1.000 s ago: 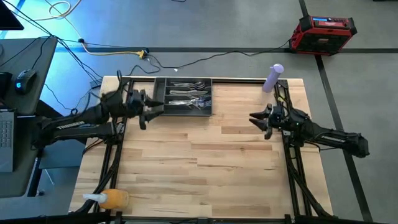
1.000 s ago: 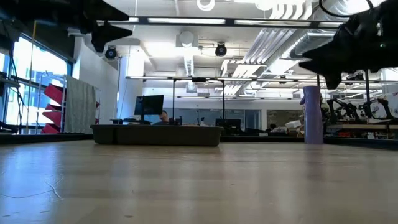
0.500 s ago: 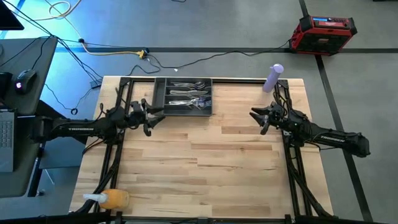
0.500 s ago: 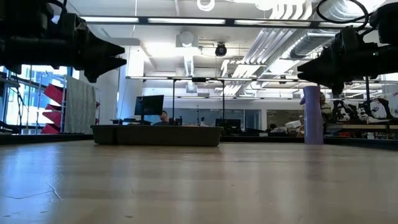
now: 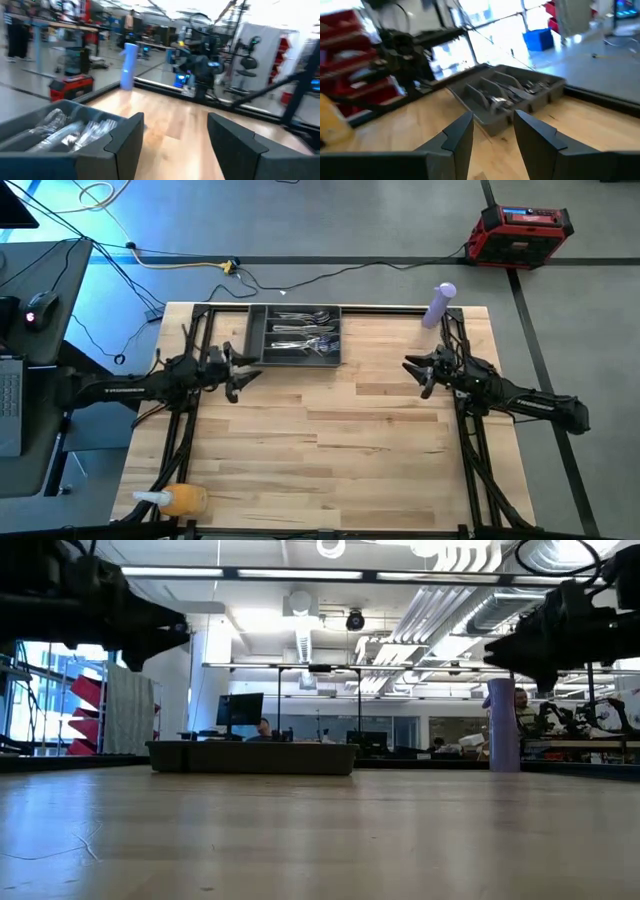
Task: Sort silverware
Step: Return to Home Position
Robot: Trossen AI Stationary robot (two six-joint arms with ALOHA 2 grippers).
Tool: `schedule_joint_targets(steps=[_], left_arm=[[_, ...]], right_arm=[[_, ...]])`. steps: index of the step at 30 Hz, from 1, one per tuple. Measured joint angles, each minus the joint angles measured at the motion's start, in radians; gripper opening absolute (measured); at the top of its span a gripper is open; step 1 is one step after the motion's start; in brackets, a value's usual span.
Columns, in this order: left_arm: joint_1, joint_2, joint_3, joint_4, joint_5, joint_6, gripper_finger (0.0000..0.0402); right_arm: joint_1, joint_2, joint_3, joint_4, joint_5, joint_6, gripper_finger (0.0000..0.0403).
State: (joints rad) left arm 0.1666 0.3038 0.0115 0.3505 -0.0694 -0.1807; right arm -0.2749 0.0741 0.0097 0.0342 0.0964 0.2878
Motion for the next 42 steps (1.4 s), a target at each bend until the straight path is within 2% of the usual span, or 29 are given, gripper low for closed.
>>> schedule_joint_targets(steps=[2,8,11,21,22,23,27,29,32,35,39,42], left_arm=[[-0.016,-0.104,0.0,-0.08,0.01,0.0,0.0197],[-0.023,-0.298,0.0,-0.154,0.012,0.0,0.0197],[-0.036,-0.302,0.002,-0.092,0.008,0.0,0.0197],[-0.082,-0.301,0.0,-0.098,0.011,0.0,0.0197],[-0.082,-0.301,0.0,-0.101,0.012,0.0,0.0197],[-0.081,-0.301,0.0,-0.105,0.012,0.0,0.0197],[-0.068,-0.301,0.0,-0.126,0.012,0.0,0.0197],[-0.068,-0.301,0.0,-0.137,0.006,0.0,0.0197],[-0.069,-0.301,0.0,-0.151,0.007,0.0,0.0197],[-0.083,-0.301,0.0,-0.155,0.007,0.0,0.0197],[-0.125,-0.301,0.0,-0.159,0.006,0.016,0.0197],[-0.184,-0.301,0.0,-0.177,-0.021,0.207,0.0197]], right_arm=[[0.0,-0.069,0.0,-0.006,-0.027,0.0,0.0128],[0.003,-0.073,-0.001,0.054,-0.053,0.0,0.0129],[0.0,-0.072,-0.001,0.05,-0.048,0.0,0.0129],[-0.013,-0.061,-0.001,0.0,-0.042,-0.001,0.0129],[-0.013,-0.059,-0.001,-0.006,-0.013,-0.005,0.0129],[-0.017,-0.039,0.0,0.003,0.046,-0.036,0.0129],[-0.023,0.082,0.0,0.032,0.291,-0.631,0.0129],[-0.025,0.12,0.0,0.038,0.385,-0.854,0.0129],[-0.026,0.158,0.0,0.035,0.424,-1.076,0.0129],[-0.026,0.18,0.0,0.035,0.424,-1.181,0.0129],[-0.026,0.182,0.0,0.034,0.416,-1.177,0.0129],[-0.026,0.181,0.0,0.033,0.408,-1.141,0.0129]])
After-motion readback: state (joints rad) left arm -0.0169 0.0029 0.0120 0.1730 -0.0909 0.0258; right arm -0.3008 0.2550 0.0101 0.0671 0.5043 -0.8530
